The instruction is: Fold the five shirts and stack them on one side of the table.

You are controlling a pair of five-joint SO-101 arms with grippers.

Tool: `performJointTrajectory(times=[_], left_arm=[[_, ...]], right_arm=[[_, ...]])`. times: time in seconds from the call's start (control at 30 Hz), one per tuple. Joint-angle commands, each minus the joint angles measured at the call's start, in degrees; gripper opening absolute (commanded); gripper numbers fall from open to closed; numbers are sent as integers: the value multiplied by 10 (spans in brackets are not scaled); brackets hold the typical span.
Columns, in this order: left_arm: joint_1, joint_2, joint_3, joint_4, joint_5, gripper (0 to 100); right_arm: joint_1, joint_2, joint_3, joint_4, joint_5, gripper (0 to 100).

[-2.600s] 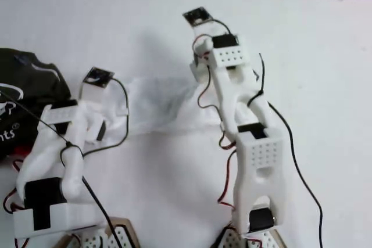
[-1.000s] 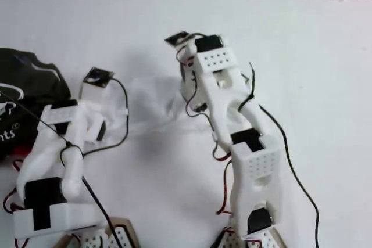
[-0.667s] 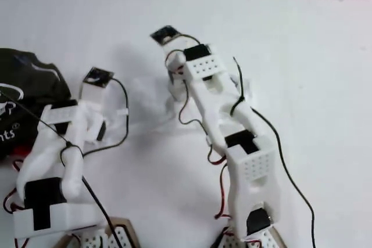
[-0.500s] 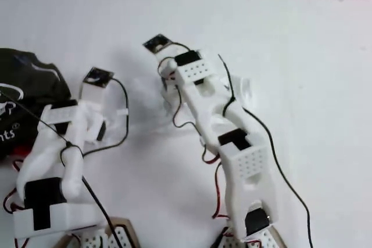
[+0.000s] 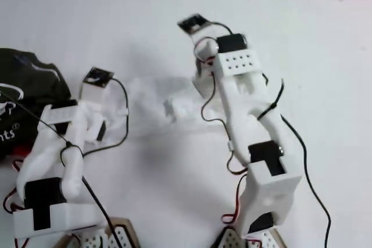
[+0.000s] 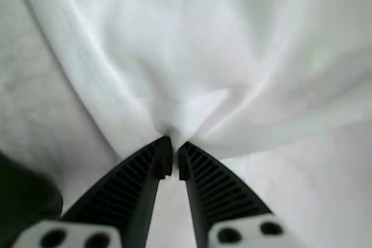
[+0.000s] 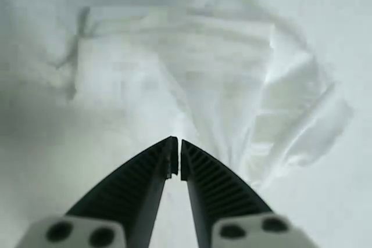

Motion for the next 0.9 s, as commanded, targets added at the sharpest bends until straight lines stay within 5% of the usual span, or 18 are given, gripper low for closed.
performJointTrajectory(times=[0.0,0.23,0.57,0.87], left_arm=[[-12,0,2,-13,-1,27],[-12,0,2,-13,-1,27],[-12,0,2,-13,-1,27],[6,-11,-14,7,0,27]], right_arm=[[40,-36,70,-51,14,18],[123,-35,190,-195,76,18],[145,-54,185,-120,137,18],[106,-239,167,-69,120,18]])
